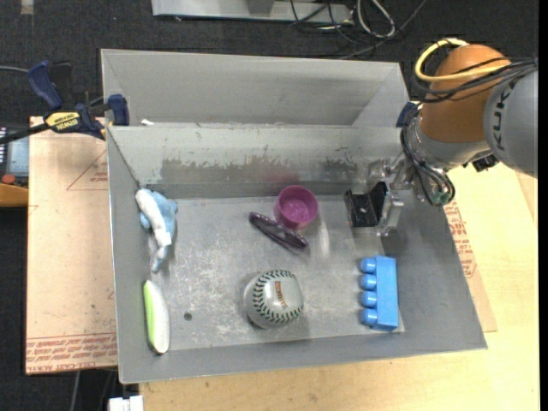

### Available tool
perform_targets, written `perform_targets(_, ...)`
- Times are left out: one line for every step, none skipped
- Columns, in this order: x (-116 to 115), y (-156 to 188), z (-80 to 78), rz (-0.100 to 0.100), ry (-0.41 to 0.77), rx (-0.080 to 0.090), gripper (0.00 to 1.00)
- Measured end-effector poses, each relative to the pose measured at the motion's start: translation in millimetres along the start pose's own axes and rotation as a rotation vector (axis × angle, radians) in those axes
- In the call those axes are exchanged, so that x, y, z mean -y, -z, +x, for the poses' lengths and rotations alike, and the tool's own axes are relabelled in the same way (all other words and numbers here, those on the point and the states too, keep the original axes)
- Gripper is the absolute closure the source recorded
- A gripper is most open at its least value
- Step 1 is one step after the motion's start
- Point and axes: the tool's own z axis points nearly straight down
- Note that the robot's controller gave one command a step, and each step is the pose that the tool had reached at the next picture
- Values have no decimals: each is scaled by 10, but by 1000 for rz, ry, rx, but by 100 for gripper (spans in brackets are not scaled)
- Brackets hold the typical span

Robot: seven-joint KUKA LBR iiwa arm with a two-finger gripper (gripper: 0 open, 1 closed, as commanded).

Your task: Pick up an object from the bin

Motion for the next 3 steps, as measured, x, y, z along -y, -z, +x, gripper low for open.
perform_targets(-7,121,23,-2,0,-10,100)
perform_targets(-6,378,3,-1,0,-2,100)
perform_targets(-8,529,-2,-1,0,0,100)
